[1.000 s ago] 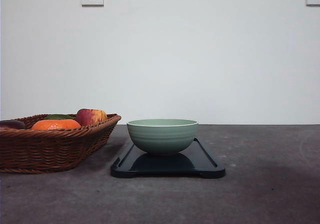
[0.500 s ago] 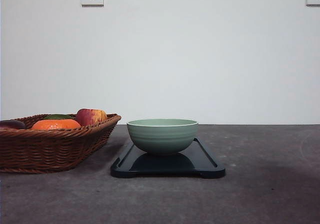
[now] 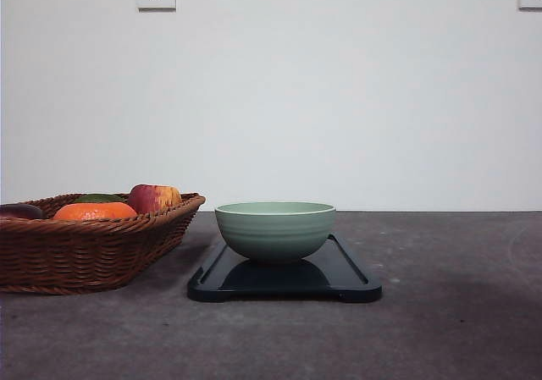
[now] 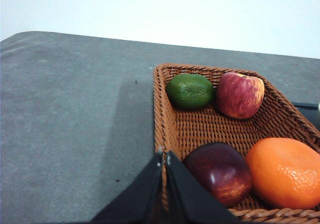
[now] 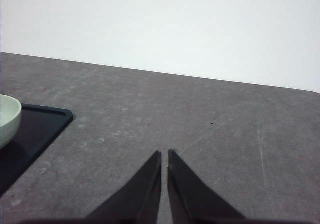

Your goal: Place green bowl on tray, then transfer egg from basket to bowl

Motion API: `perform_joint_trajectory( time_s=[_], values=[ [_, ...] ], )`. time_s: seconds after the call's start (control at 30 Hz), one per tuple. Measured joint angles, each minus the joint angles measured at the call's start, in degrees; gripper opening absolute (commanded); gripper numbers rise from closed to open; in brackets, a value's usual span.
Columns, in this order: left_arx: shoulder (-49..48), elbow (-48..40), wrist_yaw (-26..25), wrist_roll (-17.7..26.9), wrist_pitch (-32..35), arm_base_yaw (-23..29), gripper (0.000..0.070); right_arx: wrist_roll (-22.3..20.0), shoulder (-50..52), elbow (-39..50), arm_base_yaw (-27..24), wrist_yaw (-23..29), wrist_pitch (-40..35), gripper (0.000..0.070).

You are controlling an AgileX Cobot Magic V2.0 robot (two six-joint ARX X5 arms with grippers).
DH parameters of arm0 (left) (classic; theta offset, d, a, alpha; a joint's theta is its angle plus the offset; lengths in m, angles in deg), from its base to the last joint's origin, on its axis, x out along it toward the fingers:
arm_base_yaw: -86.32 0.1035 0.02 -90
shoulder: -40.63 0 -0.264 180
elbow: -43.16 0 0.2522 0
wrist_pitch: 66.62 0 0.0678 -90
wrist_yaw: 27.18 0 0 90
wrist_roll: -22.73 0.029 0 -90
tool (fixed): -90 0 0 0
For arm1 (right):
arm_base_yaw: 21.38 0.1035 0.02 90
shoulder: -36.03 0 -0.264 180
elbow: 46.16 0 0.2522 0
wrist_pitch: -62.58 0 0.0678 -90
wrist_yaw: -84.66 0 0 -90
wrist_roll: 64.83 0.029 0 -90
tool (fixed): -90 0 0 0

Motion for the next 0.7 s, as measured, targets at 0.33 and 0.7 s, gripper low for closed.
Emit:
perform_joint_trajectory(
  time_s=[0.33,0.7],
  values=[
    [0.00,0.00,0.00,0.00,0.00,0.00,0.0000,0.00,0.00,0.00,0.00,0.00,-0.02,0.0015],
    [0.00,0.00,0.00,0.00,0.00,0.00,0.0000,0.00,0.00,0.00,0.00,0.00,0.00,0.0015]
  ],
)
